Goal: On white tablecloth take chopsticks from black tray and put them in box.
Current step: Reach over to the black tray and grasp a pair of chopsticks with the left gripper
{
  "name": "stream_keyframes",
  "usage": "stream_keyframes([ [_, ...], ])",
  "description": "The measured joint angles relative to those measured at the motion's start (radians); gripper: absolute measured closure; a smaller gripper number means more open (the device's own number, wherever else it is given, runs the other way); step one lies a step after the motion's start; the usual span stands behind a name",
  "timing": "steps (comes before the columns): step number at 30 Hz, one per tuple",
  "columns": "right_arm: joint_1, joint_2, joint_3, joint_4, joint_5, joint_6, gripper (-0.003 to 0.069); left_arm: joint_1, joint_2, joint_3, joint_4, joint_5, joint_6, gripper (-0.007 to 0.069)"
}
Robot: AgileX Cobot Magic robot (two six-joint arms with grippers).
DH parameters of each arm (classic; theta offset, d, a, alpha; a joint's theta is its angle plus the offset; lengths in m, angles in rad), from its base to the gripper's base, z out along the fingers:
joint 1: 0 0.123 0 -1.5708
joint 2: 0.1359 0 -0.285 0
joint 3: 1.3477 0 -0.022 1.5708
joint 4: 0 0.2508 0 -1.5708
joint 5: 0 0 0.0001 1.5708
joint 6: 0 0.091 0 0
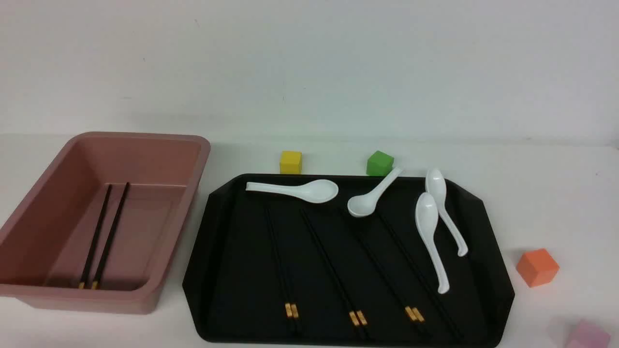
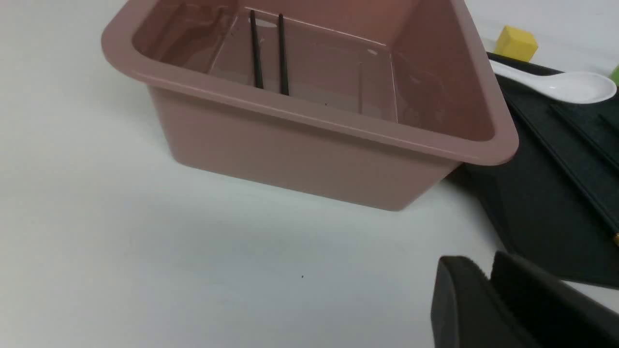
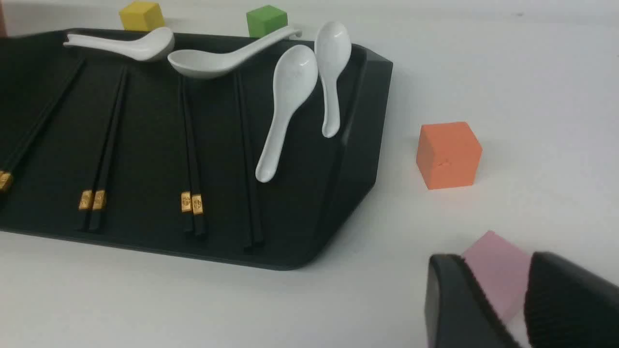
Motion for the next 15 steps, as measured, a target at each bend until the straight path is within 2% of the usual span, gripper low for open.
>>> stream_keyframes([
  [15,0.000,0.000,0.000,0.000,0.000,0.000,0.0417,0.000,0.000,0.000,0.001,-0.001,0.000,0.0511],
])
